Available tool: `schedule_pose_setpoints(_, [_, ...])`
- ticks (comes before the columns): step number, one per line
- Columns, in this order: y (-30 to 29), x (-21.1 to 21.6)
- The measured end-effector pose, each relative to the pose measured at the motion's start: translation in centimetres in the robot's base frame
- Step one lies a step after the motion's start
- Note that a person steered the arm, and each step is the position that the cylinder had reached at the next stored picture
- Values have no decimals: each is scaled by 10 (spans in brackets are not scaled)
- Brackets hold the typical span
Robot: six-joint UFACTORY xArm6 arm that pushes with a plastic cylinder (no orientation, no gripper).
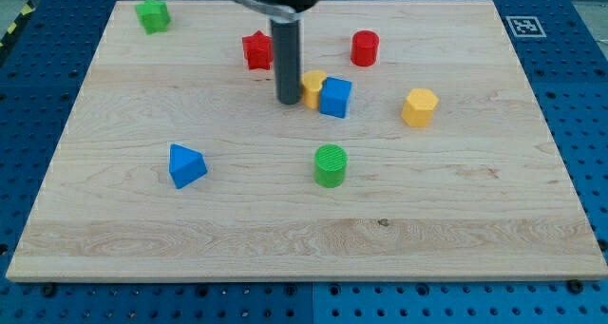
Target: Move the yellow heart to the top center
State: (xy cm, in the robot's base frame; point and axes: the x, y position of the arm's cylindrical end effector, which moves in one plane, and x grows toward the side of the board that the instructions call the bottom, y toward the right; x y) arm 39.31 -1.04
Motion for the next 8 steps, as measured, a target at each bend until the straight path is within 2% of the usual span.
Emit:
schedule_pose_setpoints(1, [4, 15])
schedule_pose_setpoints(2, [34, 41])
schedule_pose_setpoints(3, [63, 38])
schedule_pose_setpoints(7, [27, 37])
schedule_pose_setpoints(8, [27, 23])
